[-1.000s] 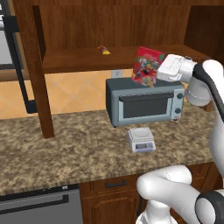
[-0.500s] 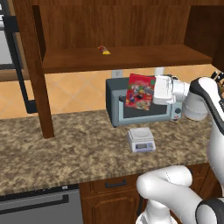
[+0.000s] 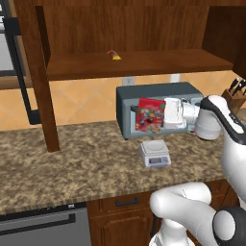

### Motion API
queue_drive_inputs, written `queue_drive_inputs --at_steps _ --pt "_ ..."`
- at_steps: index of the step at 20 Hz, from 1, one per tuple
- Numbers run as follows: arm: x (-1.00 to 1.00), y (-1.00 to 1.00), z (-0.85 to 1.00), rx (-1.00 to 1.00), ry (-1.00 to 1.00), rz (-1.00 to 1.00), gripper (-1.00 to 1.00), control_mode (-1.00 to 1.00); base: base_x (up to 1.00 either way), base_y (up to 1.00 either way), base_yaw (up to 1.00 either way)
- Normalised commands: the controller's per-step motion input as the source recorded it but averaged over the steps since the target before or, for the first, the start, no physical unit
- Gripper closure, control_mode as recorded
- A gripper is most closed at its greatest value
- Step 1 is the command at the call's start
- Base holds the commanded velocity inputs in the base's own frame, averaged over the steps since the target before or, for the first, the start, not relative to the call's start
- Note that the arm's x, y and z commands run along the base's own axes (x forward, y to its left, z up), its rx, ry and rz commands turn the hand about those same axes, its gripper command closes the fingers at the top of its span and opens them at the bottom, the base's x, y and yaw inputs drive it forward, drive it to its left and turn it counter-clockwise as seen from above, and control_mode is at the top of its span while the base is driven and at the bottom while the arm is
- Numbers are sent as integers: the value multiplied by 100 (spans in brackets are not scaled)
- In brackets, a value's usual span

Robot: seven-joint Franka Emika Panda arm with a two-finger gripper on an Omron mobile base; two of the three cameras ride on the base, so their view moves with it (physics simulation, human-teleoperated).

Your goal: Pick the cereal and place it on the digital scale for weighing, and close the cabinet.

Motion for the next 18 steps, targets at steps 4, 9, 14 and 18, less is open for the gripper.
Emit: queue_drive_inputs --at_steps 4,9,14,18 --pt "9 -12 -60 -1 3 1 100 -100 0 0 0" --pt "8 -21 -46 -1 4 0 100 -100 0 0 0" --pt "14 -32 -36 -3 1 0 100 -100 0 0 0" --pt "25 -35 -17 -1 9 0 100 -100 0 0 0"
